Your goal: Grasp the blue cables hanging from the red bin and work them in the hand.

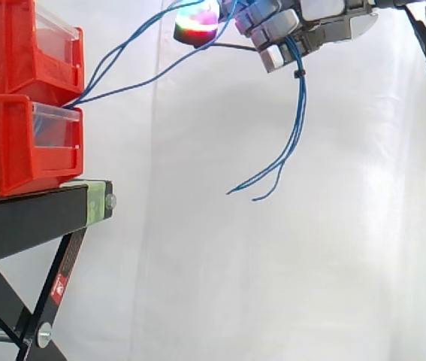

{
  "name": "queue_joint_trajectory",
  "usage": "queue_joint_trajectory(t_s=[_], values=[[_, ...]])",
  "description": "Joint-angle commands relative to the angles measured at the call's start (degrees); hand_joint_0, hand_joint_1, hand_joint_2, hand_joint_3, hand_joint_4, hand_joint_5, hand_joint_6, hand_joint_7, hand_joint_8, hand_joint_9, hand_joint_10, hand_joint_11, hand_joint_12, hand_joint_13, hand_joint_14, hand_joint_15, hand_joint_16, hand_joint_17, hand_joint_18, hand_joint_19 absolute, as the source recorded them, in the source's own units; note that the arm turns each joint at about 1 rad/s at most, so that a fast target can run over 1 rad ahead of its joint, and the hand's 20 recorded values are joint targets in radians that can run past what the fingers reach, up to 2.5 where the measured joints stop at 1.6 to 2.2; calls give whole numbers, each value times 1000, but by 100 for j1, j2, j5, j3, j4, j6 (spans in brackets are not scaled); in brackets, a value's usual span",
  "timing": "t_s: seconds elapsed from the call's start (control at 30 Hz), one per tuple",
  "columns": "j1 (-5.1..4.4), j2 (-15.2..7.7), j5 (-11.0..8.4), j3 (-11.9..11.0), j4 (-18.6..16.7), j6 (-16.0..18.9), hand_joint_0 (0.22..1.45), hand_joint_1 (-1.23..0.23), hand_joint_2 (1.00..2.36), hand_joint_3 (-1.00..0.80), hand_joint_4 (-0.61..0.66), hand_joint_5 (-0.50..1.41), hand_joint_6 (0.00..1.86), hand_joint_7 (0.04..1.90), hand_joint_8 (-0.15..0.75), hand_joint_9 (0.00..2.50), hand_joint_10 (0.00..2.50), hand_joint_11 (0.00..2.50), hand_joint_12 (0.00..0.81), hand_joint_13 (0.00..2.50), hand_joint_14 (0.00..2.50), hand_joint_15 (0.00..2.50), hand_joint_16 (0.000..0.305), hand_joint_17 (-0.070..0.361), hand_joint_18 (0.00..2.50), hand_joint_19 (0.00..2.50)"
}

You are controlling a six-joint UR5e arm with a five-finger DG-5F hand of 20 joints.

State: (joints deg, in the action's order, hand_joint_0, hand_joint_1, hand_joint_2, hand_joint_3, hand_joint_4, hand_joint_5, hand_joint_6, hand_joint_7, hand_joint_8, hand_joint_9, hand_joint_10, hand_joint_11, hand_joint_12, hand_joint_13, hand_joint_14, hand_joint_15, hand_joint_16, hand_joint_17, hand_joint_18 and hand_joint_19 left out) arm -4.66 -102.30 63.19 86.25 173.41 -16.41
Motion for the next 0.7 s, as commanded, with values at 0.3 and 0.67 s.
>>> queue_joint_trajectory(t_s=[0.3,0.67], values=[[-18,0,-8,-3,9,-2,891,-698,1008,-808,278,448,322,1278,391,574,2500,2058,460,796,2500,1418,46,103,1271,1176],[-18,0,1,-3,-9,-2,967,-696,1012,-100,340,402,6,1296,419,588,2500,2116,491,844,2500,1440,55,125,1280,896]])
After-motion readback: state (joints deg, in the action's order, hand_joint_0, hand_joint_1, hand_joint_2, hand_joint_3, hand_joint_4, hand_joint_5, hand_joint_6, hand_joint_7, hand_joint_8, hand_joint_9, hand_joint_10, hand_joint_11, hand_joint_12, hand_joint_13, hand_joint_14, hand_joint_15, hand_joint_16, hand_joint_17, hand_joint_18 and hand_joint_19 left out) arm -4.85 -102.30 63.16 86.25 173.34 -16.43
